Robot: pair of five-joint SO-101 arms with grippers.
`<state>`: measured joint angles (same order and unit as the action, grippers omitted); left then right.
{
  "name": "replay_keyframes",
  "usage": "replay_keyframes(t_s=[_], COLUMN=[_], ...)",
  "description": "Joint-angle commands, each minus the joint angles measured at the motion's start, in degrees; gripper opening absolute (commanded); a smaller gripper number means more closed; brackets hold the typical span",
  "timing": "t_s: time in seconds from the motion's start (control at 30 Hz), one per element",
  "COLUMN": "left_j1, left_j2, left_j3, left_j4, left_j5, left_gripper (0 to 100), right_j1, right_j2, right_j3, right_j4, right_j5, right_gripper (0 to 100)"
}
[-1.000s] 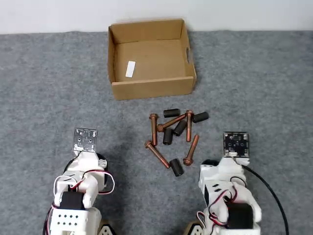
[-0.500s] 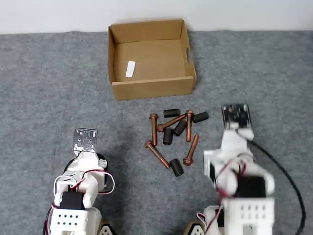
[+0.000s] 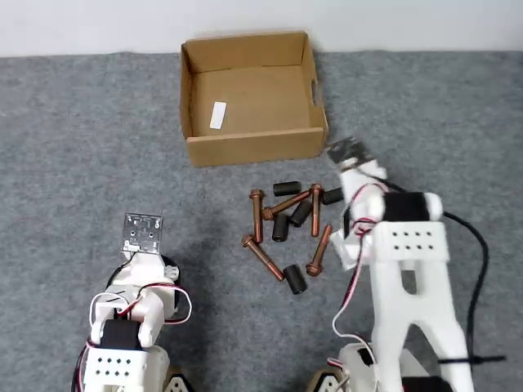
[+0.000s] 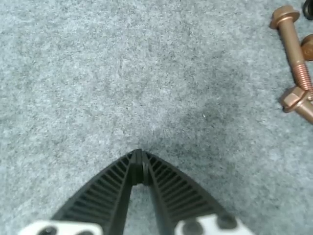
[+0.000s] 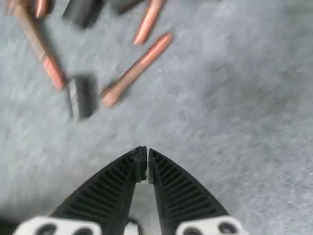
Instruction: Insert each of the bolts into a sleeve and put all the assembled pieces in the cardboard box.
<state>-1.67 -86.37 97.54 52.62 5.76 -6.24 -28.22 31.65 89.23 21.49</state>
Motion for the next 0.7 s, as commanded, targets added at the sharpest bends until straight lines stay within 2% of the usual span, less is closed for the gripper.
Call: replay_keyframes(t_s=[0.0, 0.13, 0.37, 0.53, 0.67], left_j1=[-0.3, -0.3, -0.3, -0.3, -0.3], left_j2=[-0.5, -0.5, -0.5, -0.5, -0.5], left_j3=[-2.2, -2.2, -2.2, -2.2, -2.2], left_j4=[0.3, 0.3, 0.3, 0.3, 0.3], left_j5=[-0.2, -0.2, -0.2, -0.2, -0.2], left_gripper=[1, 1, 1, 1, 1], right_j1=[-5.1, -11.6, -21.8, -23.9, -25.1], right_j2=[1.1, 4.2, 12.8, 17.1, 18.9], right_j3=[-2.8, -2.7, -2.7, -2.8, -2.8], right_j4=[5.5, 6.6, 1.6, -2.4, -5.5], right_j5=[0.7, 0.2, -6.7, -8.7, -8.7], right_gripper=[0.8, 0.8, 2.0, 9.5, 10.3])
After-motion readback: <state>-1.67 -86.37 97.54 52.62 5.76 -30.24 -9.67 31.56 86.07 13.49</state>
